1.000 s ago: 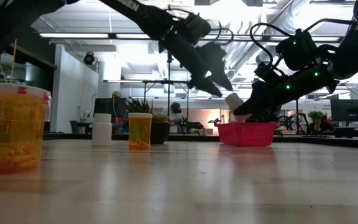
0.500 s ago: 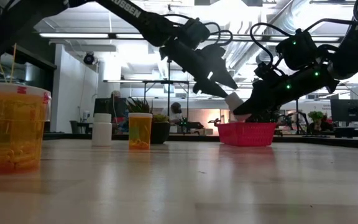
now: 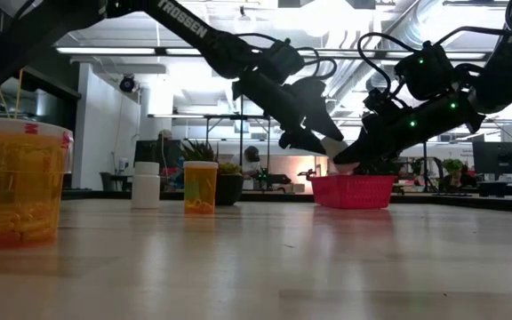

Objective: Pick and place pill bottles into a basket
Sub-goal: Put the top white pill bottle into the bin

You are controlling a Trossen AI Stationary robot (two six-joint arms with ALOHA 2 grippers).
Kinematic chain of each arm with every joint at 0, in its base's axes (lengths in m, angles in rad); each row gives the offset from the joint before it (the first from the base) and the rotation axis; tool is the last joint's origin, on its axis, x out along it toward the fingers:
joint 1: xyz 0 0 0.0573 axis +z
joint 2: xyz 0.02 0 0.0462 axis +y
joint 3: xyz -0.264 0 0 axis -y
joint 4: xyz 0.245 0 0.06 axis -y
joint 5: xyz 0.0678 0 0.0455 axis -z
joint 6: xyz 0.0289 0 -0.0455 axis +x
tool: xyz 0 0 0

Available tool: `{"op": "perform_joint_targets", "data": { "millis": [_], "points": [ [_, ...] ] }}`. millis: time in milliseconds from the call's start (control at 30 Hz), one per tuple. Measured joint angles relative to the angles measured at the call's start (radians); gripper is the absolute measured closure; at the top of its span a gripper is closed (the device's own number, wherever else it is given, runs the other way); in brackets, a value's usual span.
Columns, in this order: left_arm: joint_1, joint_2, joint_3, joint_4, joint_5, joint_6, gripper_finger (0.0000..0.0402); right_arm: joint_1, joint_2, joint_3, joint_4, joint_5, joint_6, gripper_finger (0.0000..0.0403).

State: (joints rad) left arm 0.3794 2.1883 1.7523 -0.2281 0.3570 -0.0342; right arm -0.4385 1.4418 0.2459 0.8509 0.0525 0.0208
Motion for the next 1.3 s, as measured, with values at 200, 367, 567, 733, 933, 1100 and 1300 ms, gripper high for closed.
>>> {"op": "perform_joint_targets", "data": {
  "millis": [200,367,567,733,933,1100,1300],
  "points": [
    [0.000,0.000,0.000,0.013,0.001,0.002,0.0060,0.000,0.000,0.000,0.001,-0.004,-0.002,0.0257],
    [0.000,0.007,0.002,0.029,0.000,-0.001,0.0060,0.000,0.000,0.000,0.001,-0.006,-0.002,0.0255],
    [0.000,0.013,0.001,0.041,-0.004,-0.022,0.0060,0.000,0.000,0.000,0.001,-0.005,-0.003,0.0257],
    [0.000,0.016,0.001,0.047,-0.008,-0.023,0.0083,0.000,0.000,0.000,0.001,-0.004,-0.003,0.0254],
    [0.000,0.016,0.001,0.057,-0.020,-0.018,0.0152,0.000,-0.001,0.001,0.001,-0.001,-0.003,0.0255],
    [0.000,0.016,0.001,0.058,-0.022,-0.022,0.0197,0.000,-0.001,0.001,0.001,-0.002,-0.008,0.0252],
    [-0.006,0.015,0.001,0.058,-0.020,-0.021,0.0189,0.000,-0.002,0.000,0.002,-0.002,-0.008,0.0252]
  ]
}}
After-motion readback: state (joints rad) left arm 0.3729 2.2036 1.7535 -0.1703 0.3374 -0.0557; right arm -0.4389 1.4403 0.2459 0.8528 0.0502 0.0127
